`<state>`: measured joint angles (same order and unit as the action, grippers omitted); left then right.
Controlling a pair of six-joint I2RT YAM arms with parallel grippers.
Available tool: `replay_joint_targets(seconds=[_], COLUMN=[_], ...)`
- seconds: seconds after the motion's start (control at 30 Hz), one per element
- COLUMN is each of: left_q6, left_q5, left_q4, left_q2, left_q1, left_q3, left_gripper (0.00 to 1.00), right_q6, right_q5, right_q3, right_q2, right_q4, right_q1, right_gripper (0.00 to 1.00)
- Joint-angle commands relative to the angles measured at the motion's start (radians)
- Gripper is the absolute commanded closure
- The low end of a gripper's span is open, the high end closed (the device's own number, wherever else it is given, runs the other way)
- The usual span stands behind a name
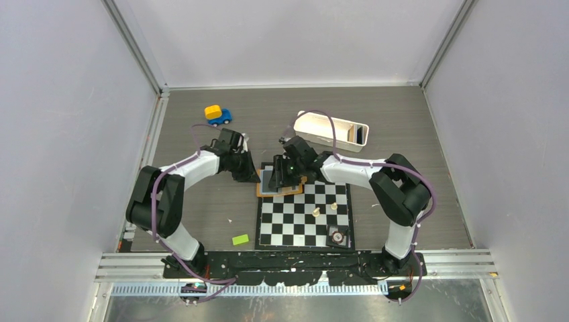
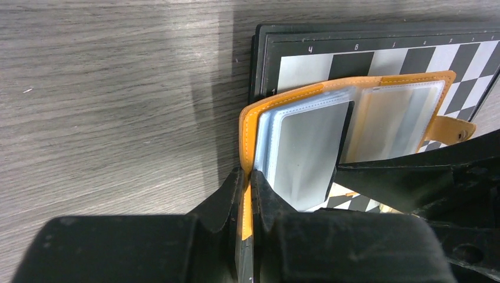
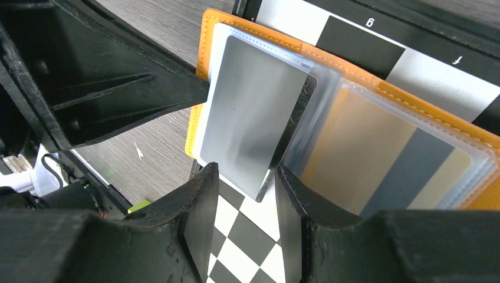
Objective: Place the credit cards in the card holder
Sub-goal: Insert the credit card into the card holder.
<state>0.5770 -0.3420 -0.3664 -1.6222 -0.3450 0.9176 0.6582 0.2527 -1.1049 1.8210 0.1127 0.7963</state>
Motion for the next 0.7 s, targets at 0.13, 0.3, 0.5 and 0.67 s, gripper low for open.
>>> replay_joint_targets(seconds=[0.13,0.3,0.5,0.67], left_q6=[-0.001,-0.026,-0.047,-0.057], left_q5=[-0.004,0.028,0.056,0.088], left_q4=[0.006,-0.036,-0.085,-0.141], left_q2=[0.011,0.020,0.045,0.108], left_q1=[-0.005,-0.003,0.001,0.021], left_q3=[-0.017,0.011,0.047,0.069], left_gripper=[1.00,0.94,0.67,0.44], right_q6=[-0.074,-0.181,-0.287,-0.304], right_q5=[-0.116,-0.246,-0.411,-0.485], right_q3=[-0.084,-0.131,-0.234,-0.304], right_q2=[-0.010,-0.116,-0.204,-0.207], right_q4=[0.086,0.235,0.480,0.592], right_q1=[0.021,0.018,-0.051,-0.187], right_gripper=[0.51,0.41,0.31,0.29])
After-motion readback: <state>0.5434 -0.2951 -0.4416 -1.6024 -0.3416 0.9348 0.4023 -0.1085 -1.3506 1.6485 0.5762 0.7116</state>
